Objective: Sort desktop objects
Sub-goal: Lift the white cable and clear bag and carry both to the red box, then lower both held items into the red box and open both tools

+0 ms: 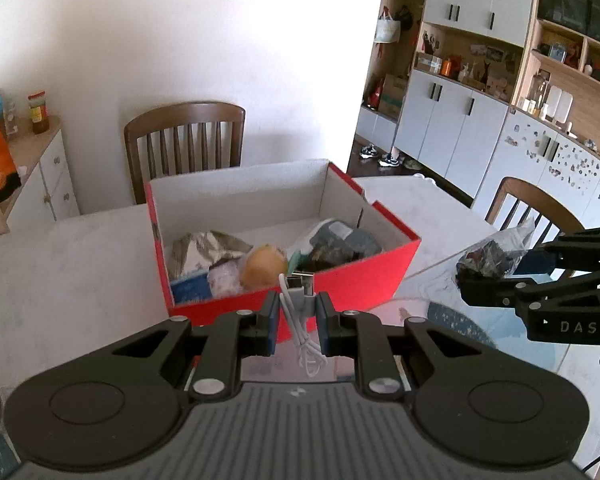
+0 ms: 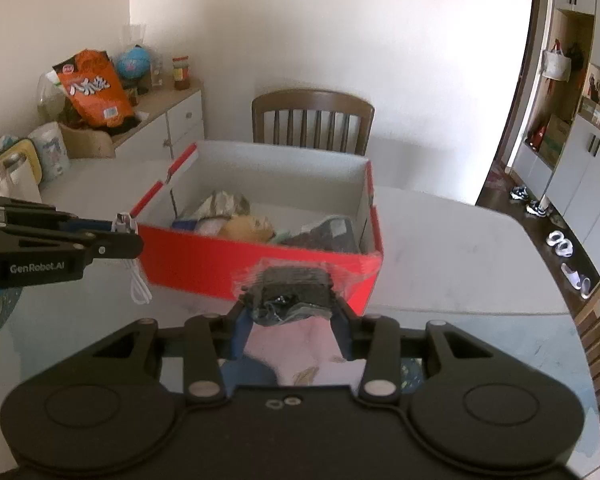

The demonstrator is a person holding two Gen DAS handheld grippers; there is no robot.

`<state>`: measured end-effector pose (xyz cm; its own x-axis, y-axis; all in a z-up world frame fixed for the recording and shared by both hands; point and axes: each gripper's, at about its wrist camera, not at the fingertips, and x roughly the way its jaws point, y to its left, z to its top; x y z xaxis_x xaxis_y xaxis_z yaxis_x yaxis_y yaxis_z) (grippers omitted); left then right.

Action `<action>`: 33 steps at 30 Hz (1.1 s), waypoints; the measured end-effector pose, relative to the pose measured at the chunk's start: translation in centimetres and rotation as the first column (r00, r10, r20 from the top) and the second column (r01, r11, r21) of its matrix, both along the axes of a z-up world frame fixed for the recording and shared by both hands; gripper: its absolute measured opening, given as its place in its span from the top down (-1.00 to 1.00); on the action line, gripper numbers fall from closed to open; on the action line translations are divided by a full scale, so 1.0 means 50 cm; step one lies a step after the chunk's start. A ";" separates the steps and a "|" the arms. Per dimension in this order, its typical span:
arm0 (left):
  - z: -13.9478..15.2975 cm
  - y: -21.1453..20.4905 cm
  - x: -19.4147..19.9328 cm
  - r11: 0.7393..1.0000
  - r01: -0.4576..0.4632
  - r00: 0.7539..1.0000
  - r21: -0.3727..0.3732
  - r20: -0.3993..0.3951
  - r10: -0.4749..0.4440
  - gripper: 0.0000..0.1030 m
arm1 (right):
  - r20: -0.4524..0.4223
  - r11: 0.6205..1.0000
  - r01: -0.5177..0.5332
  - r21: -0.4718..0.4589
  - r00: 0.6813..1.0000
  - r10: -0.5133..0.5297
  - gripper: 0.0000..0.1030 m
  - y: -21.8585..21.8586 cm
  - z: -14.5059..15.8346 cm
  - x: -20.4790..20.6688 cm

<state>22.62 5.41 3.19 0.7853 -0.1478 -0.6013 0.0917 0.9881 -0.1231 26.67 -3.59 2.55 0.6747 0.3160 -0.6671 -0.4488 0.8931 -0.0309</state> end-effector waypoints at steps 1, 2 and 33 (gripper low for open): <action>0.006 -0.001 0.004 1.000 0.000 1.000 -0.001 0.004 0.000 0.65 | 0.003 1.000 -0.001 0.004 1.000 0.001 0.20 -0.002 0.006 0.004; 0.014 -0.004 0.010 1.000 0.001 1.000 0.003 0.010 -0.001 0.65 | 0.010 1.000 -0.001 0.006 1.000 0.000 0.20 -0.003 0.012 0.009; 0.032 0.052 0.212 0.994 -0.090 0.994 0.062 -0.050 0.093 0.65 | 0.057 0.995 -0.093 0.021 0.994 0.091 0.20 0.007 0.027 0.188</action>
